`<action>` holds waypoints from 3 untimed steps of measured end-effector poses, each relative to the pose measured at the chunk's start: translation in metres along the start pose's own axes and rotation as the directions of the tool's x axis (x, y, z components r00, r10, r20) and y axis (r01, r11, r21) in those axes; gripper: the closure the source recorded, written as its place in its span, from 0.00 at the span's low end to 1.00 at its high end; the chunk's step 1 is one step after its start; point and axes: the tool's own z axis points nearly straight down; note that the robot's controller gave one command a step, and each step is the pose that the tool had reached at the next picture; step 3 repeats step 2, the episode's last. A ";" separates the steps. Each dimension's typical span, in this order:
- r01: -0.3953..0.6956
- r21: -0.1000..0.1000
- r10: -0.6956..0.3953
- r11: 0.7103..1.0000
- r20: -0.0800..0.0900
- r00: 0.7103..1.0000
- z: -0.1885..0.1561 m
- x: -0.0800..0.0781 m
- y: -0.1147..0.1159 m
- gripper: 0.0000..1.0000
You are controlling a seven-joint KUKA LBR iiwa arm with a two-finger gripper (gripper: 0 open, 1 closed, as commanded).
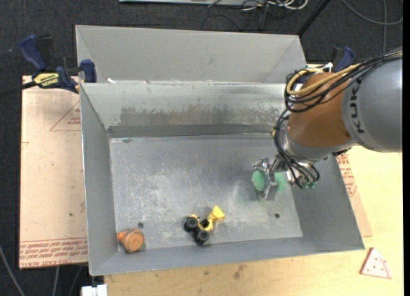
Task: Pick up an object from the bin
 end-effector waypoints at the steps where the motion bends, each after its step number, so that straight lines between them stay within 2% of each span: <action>1: 0.000 0.002 0.000 1.000 0.009 1.000 -0.019 -0.003 0.000 1.00; 2: 0.000 0.001 0.000 1.000 0.006 1.000 -0.034 -0.001 0.000 1.00; 3: 0.000 0.001 0.000 1.000 0.006 1.000 -0.034 -0.001 0.000 1.00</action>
Offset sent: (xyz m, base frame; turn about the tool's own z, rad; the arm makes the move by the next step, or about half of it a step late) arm -0.0002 -0.0001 0.0949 0.0000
